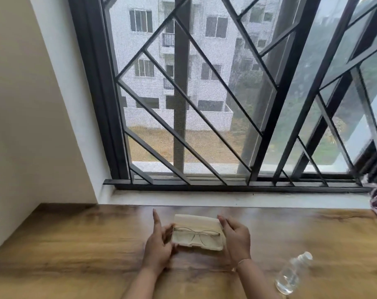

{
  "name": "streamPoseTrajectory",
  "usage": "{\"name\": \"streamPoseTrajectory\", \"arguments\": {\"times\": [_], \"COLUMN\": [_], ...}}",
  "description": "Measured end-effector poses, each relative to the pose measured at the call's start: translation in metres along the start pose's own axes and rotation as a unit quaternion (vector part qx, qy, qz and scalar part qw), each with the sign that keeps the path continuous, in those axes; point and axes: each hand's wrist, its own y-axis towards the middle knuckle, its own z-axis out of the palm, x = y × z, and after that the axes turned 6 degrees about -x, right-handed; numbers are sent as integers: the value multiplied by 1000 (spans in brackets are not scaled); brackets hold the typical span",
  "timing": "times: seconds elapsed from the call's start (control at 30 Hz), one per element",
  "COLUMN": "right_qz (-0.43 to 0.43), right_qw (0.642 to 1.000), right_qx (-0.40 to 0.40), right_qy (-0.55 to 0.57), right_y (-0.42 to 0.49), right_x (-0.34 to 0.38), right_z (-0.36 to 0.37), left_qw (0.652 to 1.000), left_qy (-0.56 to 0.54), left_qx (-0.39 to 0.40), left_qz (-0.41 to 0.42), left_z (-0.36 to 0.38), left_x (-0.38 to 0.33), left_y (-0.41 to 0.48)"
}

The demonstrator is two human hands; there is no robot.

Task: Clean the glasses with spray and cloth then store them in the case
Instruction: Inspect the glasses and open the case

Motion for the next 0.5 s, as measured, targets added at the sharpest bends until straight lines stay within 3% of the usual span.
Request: {"name": "streamPoseTrajectory", "arguments": {"times": [0.27,0.5], "right_qz": [31,-5], "right_qw": [995,998], "right_qx": [37,38], "right_qy": [86,43], "right_y": [-17,-26], "right_x": [-23,-35], "right_z": [-7,-4], "left_qw": [1000,1000], "left_qy": [-16,4], "left_qx": [-12,-11], "left_qz": [-7,0], "left_z": [1,1], "left_x": [1,5], "left_y": [1,2]}}
